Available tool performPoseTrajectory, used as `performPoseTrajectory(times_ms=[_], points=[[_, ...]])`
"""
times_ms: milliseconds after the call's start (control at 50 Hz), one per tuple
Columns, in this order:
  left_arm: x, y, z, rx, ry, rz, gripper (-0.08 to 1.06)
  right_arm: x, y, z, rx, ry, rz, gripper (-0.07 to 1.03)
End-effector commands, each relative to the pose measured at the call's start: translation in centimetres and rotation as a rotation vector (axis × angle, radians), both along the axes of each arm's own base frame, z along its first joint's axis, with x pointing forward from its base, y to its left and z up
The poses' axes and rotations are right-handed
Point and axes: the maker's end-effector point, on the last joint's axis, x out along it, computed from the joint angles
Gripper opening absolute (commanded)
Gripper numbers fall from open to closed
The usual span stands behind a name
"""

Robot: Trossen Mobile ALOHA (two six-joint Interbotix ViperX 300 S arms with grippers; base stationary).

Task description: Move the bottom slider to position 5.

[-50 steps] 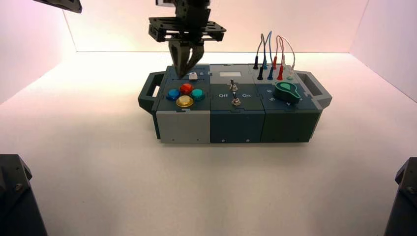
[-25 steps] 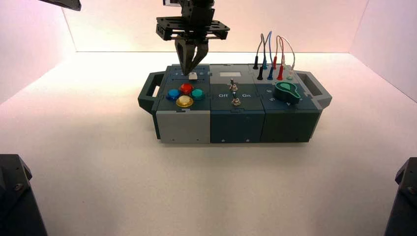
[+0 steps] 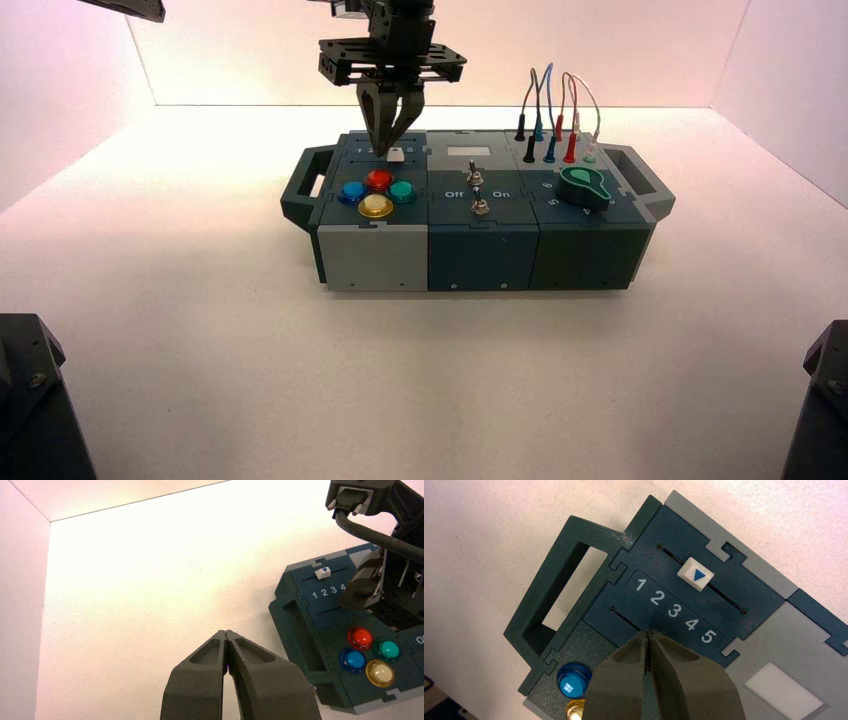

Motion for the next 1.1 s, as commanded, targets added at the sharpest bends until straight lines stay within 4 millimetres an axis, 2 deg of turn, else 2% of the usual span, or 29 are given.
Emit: performPoseTrajectory(times_ms=[20,620,760,900,1100], points=[[0.6,0.0,1.2,-0.01,-0.032,0.005,-0.03,0.5,-0.1,1.3,0.017,-0.026,-0.007,-0.02],[0.6,-0.1,1.2,-0.01,-0.032,0.005,-0.03,0.6,-3.3,1.2,-0.01,-0.014,-0.051,-0.02],[0.6,-0.1,1.1,-0.009,-0.029,0.005,-0.03,0.6,-3.5,1.2,-0.013,-0.02,-0.049,-0.02],[0.6,0.0,1.0,-0.008,-0.026,0.005,-0.03,0.6,-3.1,3.4,0.019,-0.056,-0.044,-0.02],[0.6,0.0,1.0,-0.007,-0.025,0.004,-0.03,0.0,-4.4,6.6,0.052,-0.104,-0.057,-0.02]])
